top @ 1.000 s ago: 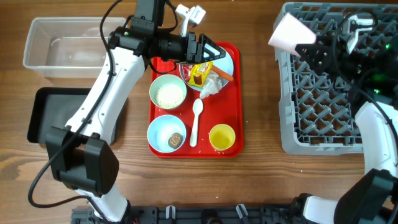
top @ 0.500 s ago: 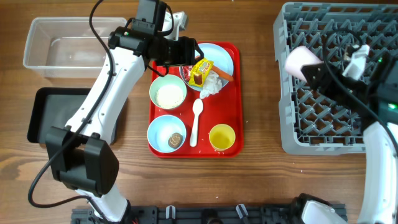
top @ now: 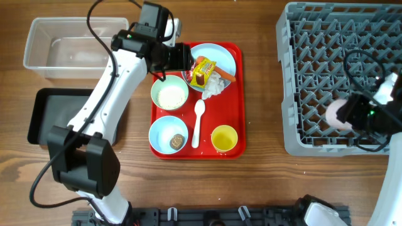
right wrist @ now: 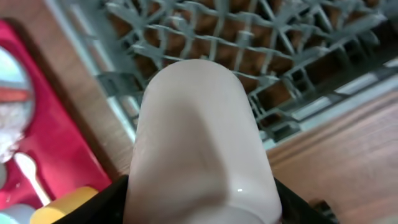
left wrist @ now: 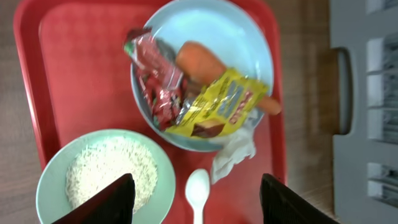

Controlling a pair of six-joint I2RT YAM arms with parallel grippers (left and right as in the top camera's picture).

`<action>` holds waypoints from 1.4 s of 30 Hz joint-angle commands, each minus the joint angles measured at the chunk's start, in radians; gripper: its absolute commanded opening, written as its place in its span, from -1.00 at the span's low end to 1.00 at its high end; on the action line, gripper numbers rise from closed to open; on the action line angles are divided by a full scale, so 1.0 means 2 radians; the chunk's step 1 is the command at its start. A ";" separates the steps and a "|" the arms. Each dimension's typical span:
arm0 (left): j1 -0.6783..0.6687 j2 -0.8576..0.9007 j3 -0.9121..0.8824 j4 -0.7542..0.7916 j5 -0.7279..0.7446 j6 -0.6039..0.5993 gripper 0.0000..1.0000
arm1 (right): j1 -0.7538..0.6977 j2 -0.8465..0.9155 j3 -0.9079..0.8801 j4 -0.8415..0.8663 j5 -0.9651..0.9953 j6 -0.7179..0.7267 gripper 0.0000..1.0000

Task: Sort waste into correct bins and load items into the dishwasher rack
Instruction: 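Carry the pink cup with the right gripper into the dish rack, then grasp the yellow cup with the left gripper and lift it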

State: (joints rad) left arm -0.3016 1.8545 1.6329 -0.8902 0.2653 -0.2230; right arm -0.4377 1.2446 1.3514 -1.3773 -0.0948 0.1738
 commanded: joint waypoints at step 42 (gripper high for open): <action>-0.014 -0.009 -0.025 -0.016 0.043 0.077 0.29 | -0.003 0.125 0.067 0.009 0.012 -0.002 0.94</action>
State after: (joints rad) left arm -0.3035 1.8545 1.5921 -0.8791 0.2634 -0.2050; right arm -0.4522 1.5864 1.3731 -1.3426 0.0006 0.2066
